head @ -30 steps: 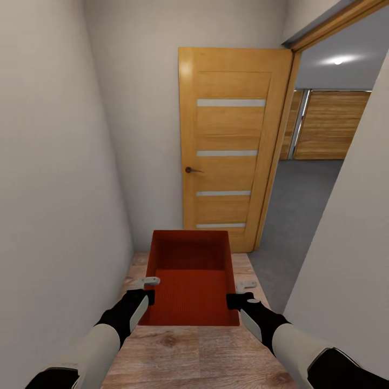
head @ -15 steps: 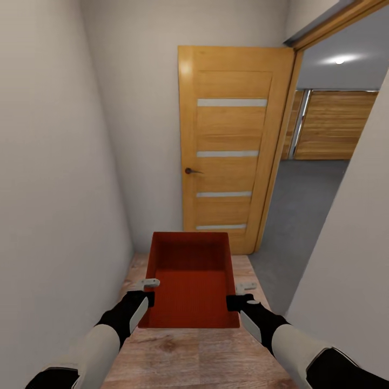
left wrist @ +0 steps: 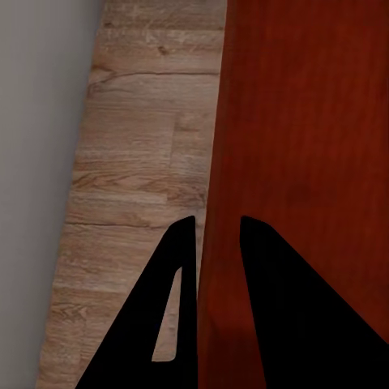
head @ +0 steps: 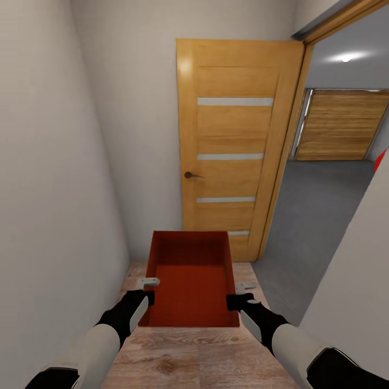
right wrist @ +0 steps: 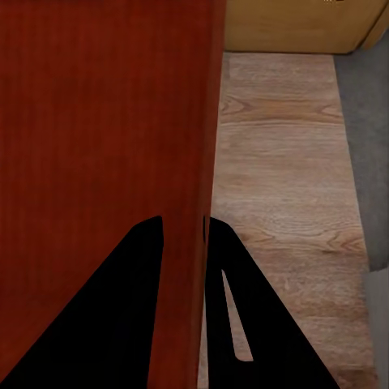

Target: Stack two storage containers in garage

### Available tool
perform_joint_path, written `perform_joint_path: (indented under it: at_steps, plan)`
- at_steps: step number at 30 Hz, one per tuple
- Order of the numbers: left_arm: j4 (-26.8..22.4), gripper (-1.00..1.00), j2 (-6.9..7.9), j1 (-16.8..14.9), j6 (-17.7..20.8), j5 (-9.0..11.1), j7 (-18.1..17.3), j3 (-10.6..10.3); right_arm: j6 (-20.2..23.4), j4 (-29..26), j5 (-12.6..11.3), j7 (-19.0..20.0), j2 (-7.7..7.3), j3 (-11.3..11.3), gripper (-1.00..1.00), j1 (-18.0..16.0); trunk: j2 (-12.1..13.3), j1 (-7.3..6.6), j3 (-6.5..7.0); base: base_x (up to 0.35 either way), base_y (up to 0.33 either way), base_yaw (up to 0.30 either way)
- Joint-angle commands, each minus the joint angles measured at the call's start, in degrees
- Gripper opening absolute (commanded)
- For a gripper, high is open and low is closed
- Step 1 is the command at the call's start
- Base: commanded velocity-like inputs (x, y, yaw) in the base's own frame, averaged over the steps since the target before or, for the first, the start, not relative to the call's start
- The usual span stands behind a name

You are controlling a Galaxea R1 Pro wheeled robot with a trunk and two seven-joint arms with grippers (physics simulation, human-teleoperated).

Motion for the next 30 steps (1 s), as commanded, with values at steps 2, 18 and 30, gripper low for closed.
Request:
perform_joint_path:
  at_steps: [2, 18, 30]
  plan:
    - [-2.2, -1.0, 0.89, -0.1, 0.1, 0.6, 0.4, -0.1, 0.3, 2.5, -1.6, -0.4, -1.21, 0.3, -1.0, 0.0, -0.1, 0.07, -0.14, 0.322, 0.0, 0.0]
    - [-2.4, -1.0, 0.89, -0.1, 0.2, 0.6, 0.1, -0.1, 0.4, 2.5, -1.5, -0.4, -1.12, 0.3, -1.0, 0.0, -0.1, 0.07, -0.14, 0.107, 0.0, -0.144]
    - [-2.3, -1.0, 0.89, -0.1, 0.3, 0.7, 0.1, -0.1, 0.4, 2.5, -1.5, -0.4, -1.12, 0.3, -1.0, 0.0, -0.1, 0.07, -0.14, 0.001, 0.0, -0.241]
